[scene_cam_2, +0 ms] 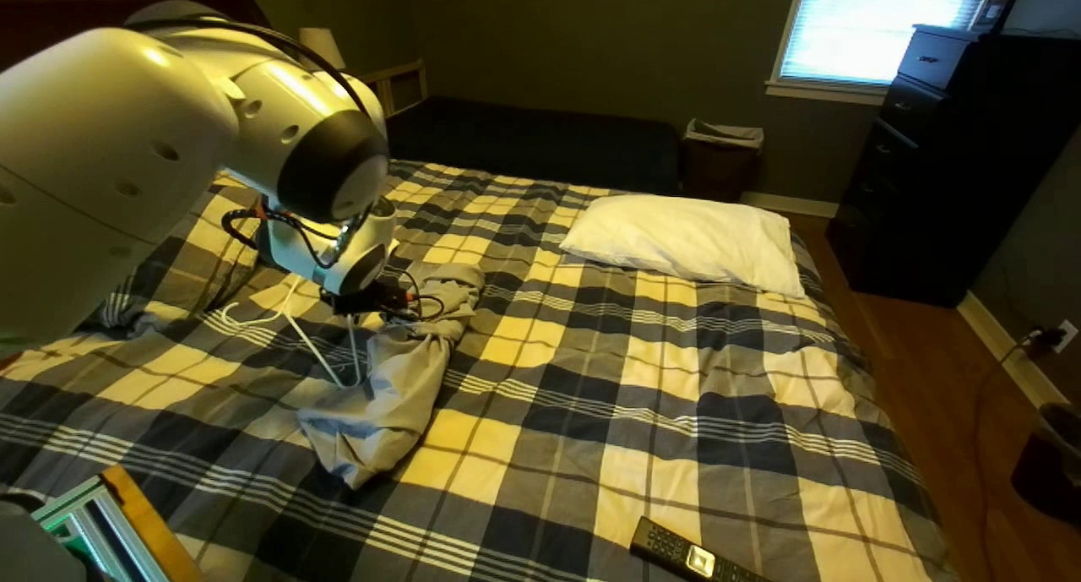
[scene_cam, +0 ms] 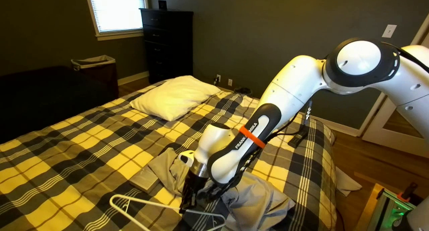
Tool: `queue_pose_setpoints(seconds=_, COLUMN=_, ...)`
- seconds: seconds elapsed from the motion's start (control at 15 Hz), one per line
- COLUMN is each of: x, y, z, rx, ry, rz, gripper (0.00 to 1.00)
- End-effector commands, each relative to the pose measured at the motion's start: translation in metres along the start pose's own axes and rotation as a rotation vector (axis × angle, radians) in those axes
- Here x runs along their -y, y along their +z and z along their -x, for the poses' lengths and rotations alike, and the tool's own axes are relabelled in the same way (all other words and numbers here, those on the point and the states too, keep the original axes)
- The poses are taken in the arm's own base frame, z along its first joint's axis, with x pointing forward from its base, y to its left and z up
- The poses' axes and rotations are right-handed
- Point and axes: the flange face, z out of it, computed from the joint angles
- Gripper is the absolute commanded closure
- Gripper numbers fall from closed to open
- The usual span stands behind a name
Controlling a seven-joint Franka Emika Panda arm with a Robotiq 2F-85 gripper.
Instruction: Put the clothing hanger on the bed sheet
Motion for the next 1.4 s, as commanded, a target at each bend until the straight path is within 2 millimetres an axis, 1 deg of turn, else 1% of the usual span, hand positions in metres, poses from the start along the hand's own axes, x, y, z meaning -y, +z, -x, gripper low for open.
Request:
queue_pose_setpoints(seconds=0.0, x=0.000, y=-0.043, z=0.018, rx=-0.207, ry=-0.008, rz=0.006, gripper=0.97)
queue_pose_setpoints(seconds=0.13, x=0.007, y=-0.069, z=0.011, rx=-0.317, ry=-0.054, rz=0.027, gripper=0.98)
queue_pose_setpoints(seconds=0.2, x=0.014, y=-0.074, z=0.008, rx=-0.329, ry=-0.130, rz=0.011, gripper=0.98)
queue_pose_setpoints(seconds=0.27, x=-0.001, y=-0.064, z=0.009, rx=-0.261, ry=-0.058, rz=0.031, gripper=0.91)
queue_pose_setpoints(seconds=0.33, x=0.004, y=-0.072, z=0.007, rx=-0.284, ry=-0.086, rz=0.024, gripper=0.91)
queue_pose_setpoints(seconds=0.4, x=0.007, y=-0.077, z=0.006, rx=-0.295, ry=-0.101, rz=0.019, gripper=0.98)
queue_pose_setpoints(seconds=0.53, x=0.005, y=-0.088, z=0.002, rx=-0.414, ry=-0.049, rz=0.056, gripper=0.98)
queue_pose_setpoints(seconds=0.73, x=0.009, y=-0.115, z=-0.010, rx=-0.562, ry=0.035, rz=0.141, gripper=0.98)
queue_pose_setpoints(seconds=0.87, x=0.016, y=-0.132, z=-0.021, rx=-0.661, ry=0.060, rz=0.200, gripper=0.98)
queue_pose_setpoints(seconds=0.93, x=0.019, y=-0.140, z=-0.026, rx=-0.663, ry=0.063, rz=0.230, gripper=0.98)
queue_pose_setpoints(seconds=1.0, x=0.017, y=-0.157, z=-0.027, rx=-0.632, ry=0.092, rz=0.336, gripper=0.98)
queue_pose_setpoints(seconds=1.13, x=0.015, y=-0.171, z=-0.022, rx=-0.608, ry=0.145, rz=0.415, gripper=0.98)
queue_pose_setpoints(seconds=1.27, x=0.017, y=-0.185, z=-0.018, rx=-0.552, ry=0.208, rz=0.464, gripper=0.98)
queue_pose_setpoints(seconds=1.33, x=0.017, y=-0.195, z=-0.016, rx=-0.528, ry=0.244, rz=0.485, gripper=0.98)
